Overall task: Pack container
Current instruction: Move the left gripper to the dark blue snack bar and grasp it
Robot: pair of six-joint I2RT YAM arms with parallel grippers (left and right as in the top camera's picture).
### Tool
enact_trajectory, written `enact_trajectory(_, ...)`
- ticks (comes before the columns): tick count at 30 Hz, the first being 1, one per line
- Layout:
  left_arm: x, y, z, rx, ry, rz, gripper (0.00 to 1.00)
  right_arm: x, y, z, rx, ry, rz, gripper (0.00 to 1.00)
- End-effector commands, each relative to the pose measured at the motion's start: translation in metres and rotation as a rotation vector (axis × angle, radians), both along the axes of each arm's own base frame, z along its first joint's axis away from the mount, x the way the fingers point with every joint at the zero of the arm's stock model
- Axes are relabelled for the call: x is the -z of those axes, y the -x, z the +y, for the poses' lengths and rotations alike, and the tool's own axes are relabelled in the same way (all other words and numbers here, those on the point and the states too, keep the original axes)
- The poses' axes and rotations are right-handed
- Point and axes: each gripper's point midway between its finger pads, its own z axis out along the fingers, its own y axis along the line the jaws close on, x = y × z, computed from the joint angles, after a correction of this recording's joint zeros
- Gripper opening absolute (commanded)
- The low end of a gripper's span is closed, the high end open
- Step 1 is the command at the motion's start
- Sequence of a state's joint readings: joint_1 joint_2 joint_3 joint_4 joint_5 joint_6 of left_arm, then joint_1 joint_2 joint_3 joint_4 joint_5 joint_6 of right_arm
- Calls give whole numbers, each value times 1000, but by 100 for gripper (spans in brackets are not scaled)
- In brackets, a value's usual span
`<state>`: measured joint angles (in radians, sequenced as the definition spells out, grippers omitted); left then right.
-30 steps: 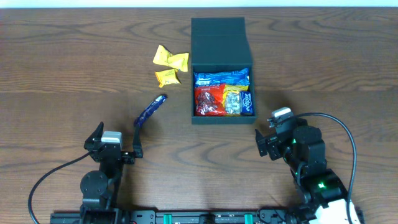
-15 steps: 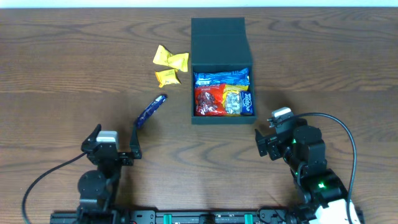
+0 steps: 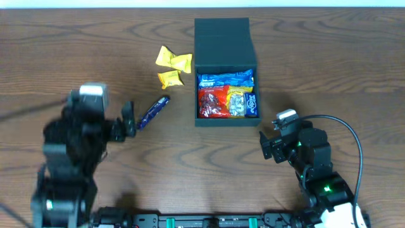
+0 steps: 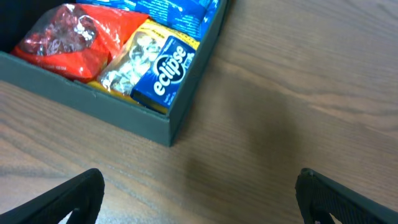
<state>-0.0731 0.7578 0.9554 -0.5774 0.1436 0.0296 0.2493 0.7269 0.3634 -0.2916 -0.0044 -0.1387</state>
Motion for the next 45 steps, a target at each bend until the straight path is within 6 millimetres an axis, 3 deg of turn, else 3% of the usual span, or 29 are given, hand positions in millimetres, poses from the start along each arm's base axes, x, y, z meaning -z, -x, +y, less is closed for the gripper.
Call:
enact_trajectory(1,-23,-13,-44,226,125,38,95,2,0,-3,16,-9,8,99)
enact_trajectory(5,-20,-21,-89,477,262,87,95,2,0,-3,16,-9,8,99)
enact_trajectory(8,22,-36,-90,456,290,249,95,2,0,-3,16,-9,8,99)
enact_trajectory(13,111,-50,-66,282,217,577,96,2,0,-3,16,-9,8,99)
enact_trajectory(19,169,-40,-24,129,4,783,95,2,0,-3,16,-9,8,99)
enact_trajectory(24,186,-40,-3,110,-144,827,95,2,0,-3,16,-9,8,99)
enact_trajectory(28,187,-45,-1,153,-198,801,95,2,0,-3,16,-9,7,99)
enact_trajectory(34,184,-61,-5,358,-357,690,95,2,0,-3,16,-9,8,99)
enact_trajectory(37,185,-68,-22,467,-330,637,95,2,0,-3,16,-9,7,99)
enact_trajectory(41,202,-79,-31,459,-254,653,95,2,0,-3,16,-9,8,99)
enact_trajectory(45,232,-87,-21,400,-272,720,95,2,0,-3,16,-9,8,99)
